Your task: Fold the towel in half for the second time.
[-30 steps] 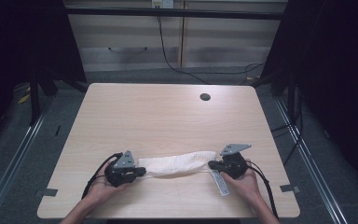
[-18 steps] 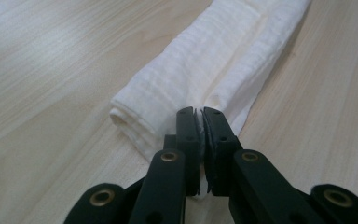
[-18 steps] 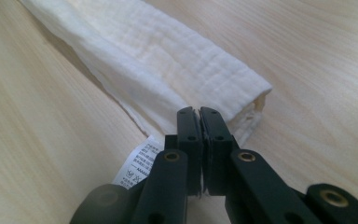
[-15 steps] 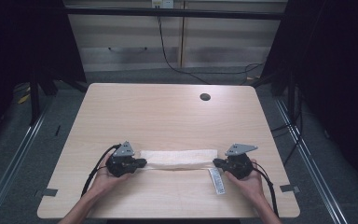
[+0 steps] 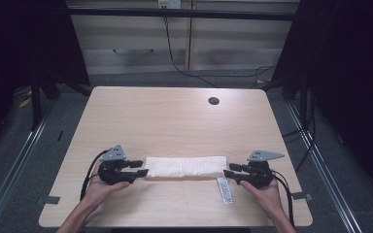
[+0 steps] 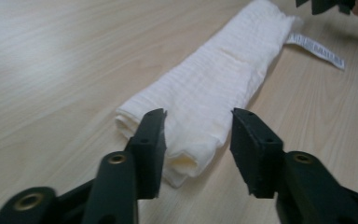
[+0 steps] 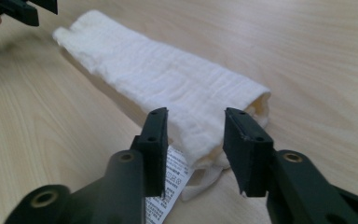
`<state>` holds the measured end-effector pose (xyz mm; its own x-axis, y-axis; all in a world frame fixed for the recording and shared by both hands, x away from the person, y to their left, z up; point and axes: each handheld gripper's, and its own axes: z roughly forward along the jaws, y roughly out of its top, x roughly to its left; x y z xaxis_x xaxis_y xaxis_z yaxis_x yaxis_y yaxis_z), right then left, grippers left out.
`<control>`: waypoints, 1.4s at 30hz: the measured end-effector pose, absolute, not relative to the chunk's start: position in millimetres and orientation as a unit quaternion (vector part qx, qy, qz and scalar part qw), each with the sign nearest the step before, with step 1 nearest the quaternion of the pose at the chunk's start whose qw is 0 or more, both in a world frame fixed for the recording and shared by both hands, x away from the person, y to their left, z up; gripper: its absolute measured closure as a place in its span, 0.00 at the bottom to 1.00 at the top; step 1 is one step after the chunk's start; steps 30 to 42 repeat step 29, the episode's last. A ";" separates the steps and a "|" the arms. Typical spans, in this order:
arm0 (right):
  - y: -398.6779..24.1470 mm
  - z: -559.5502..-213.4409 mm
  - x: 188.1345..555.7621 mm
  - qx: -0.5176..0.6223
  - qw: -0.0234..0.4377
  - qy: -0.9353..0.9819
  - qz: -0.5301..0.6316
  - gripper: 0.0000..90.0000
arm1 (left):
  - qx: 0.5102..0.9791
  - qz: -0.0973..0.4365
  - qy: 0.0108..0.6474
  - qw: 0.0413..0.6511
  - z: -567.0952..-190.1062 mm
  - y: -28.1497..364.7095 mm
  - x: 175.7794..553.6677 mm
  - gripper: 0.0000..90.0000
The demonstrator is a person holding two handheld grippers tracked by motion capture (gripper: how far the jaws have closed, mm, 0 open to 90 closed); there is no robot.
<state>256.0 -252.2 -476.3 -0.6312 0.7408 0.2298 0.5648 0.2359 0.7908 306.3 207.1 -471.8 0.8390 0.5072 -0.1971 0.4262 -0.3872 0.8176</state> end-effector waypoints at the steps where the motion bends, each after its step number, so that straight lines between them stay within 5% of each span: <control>1: -253.4 -473.4 255.0 0.423 0.098 0.775 0.459 0.62 | 0.830 0.039 0.285 0.478 -469.9 209.7 305.4 0.56; 24: -309.8 -468.7 212.7 0.491 0.173 0.717 0.462 0.47 | 0.788 0.085 0.404 0.456 -479.9 281.7 274.6 0.25; 42: -313.6 -471.8 210.4 0.498 0.175 0.713 0.461 0.46 | 0.781 0.077 0.416 0.459 -486.4 289.3 275.7 0.22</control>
